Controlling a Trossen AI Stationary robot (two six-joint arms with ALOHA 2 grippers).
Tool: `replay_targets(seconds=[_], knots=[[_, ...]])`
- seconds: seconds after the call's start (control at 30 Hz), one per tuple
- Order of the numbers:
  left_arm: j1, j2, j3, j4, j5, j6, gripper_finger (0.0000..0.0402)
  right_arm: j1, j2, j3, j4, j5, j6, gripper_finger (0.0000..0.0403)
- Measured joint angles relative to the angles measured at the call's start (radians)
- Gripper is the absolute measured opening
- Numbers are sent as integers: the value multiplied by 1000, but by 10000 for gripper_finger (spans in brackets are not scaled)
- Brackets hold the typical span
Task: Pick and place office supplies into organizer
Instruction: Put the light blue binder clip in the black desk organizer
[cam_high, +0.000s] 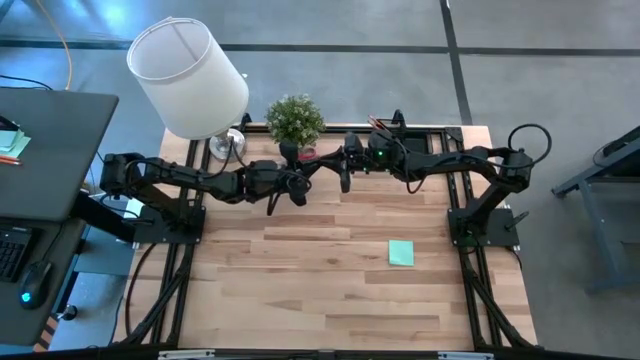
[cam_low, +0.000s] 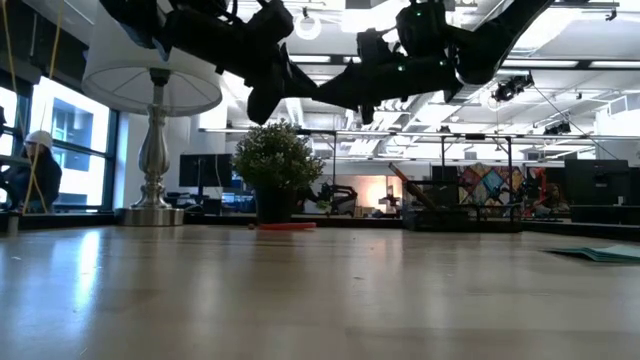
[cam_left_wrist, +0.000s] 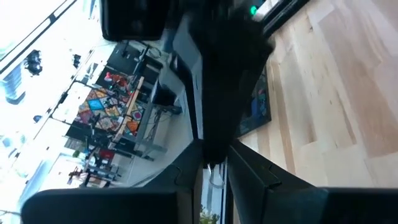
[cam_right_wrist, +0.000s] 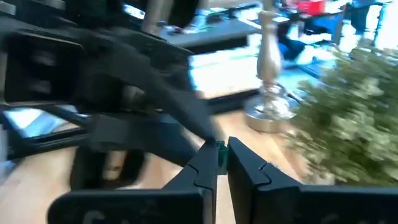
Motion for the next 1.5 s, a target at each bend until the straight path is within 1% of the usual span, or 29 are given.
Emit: replay_targets(seconds=[0.1,0.2,0.27,0.43,0.57,0.63,0.73,0.87,1.0,1.23,1.37,1.5], knots=[[-3,0,1,-6,57,-7,60,-5,2,0,-20,63,-11,6],[-3,0,1,-9,93,-17,90,-7,2,0,-20,76,-19,4],[-2,0,1,-10,79,-21,119,-12,2,0,-44,83,-29,6],[-1,0,1,-6,-1,-25,186,-61,2,0,-191,216,-104,3],[-1,0,1,-6,-10,-44,220,-134,2,0,-362,305,-131,7],[-1,0,1,-5,-13,-61,229,-174,2,0,-436,324,-131,7],[1,0,1,-6,-13,-99,233,-217,-2,0,-519,324,-131,4],[1,0,1,-8,-13,-124,226,-252,-20,0,-619,323,-131,5],[1,0,1,-7,-15,-156,214,-279,-60,0,-726,348,-131,11],[2,0,1,-6,-15,-181,197,-302,-131,0,-879,413,-104,5],[2,0,1,1,-15,-181,193,-321,-131,-17,-892,421,-99,13],[2,0,0,6,-16,-181,194,-360,-131,-55,-891,454,-73,27]])
